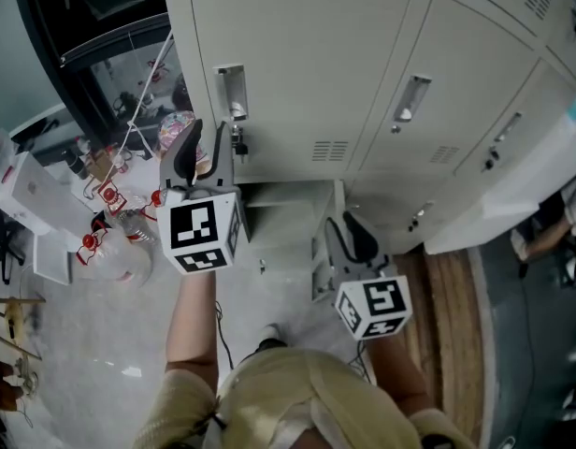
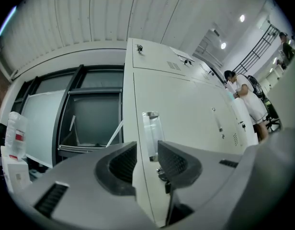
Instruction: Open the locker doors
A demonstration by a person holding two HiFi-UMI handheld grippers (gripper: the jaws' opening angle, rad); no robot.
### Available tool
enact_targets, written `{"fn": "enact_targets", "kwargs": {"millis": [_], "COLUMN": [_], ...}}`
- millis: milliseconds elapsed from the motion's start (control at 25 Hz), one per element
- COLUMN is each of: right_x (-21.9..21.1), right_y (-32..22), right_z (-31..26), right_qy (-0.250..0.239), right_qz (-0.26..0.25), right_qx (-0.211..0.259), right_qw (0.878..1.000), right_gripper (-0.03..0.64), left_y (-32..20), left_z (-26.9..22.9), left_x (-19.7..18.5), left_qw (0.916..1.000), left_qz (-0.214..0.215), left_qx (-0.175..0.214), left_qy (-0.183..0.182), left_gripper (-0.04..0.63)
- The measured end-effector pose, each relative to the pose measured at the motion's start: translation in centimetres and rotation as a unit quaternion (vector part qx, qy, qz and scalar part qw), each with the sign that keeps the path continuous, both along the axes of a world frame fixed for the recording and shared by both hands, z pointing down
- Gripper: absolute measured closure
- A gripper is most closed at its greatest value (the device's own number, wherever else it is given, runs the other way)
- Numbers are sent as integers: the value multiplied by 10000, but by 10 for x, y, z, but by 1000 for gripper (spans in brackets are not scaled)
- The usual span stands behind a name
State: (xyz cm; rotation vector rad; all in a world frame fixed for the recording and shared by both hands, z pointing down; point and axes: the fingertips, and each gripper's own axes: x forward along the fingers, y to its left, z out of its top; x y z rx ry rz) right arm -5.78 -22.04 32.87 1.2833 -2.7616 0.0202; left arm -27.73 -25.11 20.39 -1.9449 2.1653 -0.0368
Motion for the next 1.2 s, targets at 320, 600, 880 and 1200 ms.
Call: {"fn": "enact_targets", "kwargs": {"millis": [320,600,880,1200], "right_x": [-19,-18,-1,9], "right_y": [-7,-12,-17,-19], "right_z": [5,9,17,20], "right_qy": [109,104,68,24], "right_qz": [-94,27,423,587], "right_qx": [-66,-111,-321,-360], "right_qw": [9999,9999,9986,9976], "right_gripper": [509,509,509,509], "left_y": [-17,-27,-33,-36], "left_z": [-17,-23,-28,-29], "left_x": [-2,1,1,-3], "left_qw": [9988,9948,9832,9845], "left_qz": [-228,-596,-1182,-1235], "left_qx": [226,395,706,862], "left_qy": [-361,-729,-1197,-897], "left_gripper": [462,459,442,442]}}
